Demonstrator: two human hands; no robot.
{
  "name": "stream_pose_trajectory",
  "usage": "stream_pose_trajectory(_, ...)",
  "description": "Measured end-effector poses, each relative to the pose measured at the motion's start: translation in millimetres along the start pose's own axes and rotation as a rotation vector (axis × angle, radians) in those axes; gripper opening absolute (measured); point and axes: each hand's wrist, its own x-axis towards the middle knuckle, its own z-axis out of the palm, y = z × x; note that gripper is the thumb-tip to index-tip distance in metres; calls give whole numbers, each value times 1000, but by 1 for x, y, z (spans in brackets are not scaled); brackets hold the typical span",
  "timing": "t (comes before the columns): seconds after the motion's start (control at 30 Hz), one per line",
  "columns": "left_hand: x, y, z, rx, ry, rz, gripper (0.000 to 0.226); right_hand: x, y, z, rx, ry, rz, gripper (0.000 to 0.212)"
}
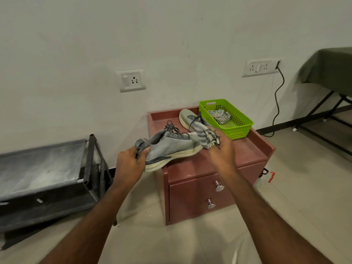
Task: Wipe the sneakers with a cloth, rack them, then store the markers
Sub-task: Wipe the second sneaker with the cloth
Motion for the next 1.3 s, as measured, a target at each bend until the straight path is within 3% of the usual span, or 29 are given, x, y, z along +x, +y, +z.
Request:
stream_pose_trajectory(0.07, 0, -1, 1, -3, -3, 4, 30, -4, 5, 0, -144, 26, -9, 46)
stream_pose_trajectory(0.23, -3, 0, 2, 1, -3, 18, 32, -14, 3, 24, -366, -243, -28, 44)
stream_pose_trajectory(0.37, -4, 0, 6, -10, 6, 38, 29, -30, -7, 50, -402, -252, 33, 69)
stream_pose_trajectory(0.47, -4, 0, 9, 12, -3, 83, 26, -47, -13, 63, -308, -400, -8, 71)
stream_pose_trajectory(0.57, -3, -2, 5, 11, 2, 69, 31, -36, -14, 47, 132, -493, 141, 46)
stream_pose_trajectory(0.67, -2, -3, 3, -7, 2, 41, 36, -26, -14, 27, 261, -324, 135, 37)
stream_pose_trajectory(0.73, -1, -6, 4, -19, 8, 21, 35, -17, -4, 21, 74, -130, 55, 54)
stream_pose_trajectory(0.8, -1, -7, 5, -29, 20, 13, 33, -16, 2, 23, -210, -63, 14, 71)
stream_pose_trajectory(0.87, -2, -5, 7, -20, 22, 18, 33, -25, 2, 33, -325, -153, 25, 70)
stream_pose_trajectory(0.97, -5, -6, 8, 32, 2, 63, 31, -39, -7, 55, -277, -351, -76, 66)
stream_pose_trajectory(1.03, -5, -13, 8, 47, -16, 60, 32, -39, -13, 61, -131, -465, -55, 67)
stream_pose_trajectory(1.1, -5, -17, 4, 43, -37, 39, 29, -37, -16, 56, 169, -532, 111, 52)
stream_pose_trajectory(1.2, -5, -15, 1, 62, -26, 51, 32, -34, -16, 47, 418, -367, 328, 26)
stream_pose_trajectory(1.3, -2, -14, 3, 62, -10, 18, 37, -17, -3, 35, 339, -83, 115, 42)
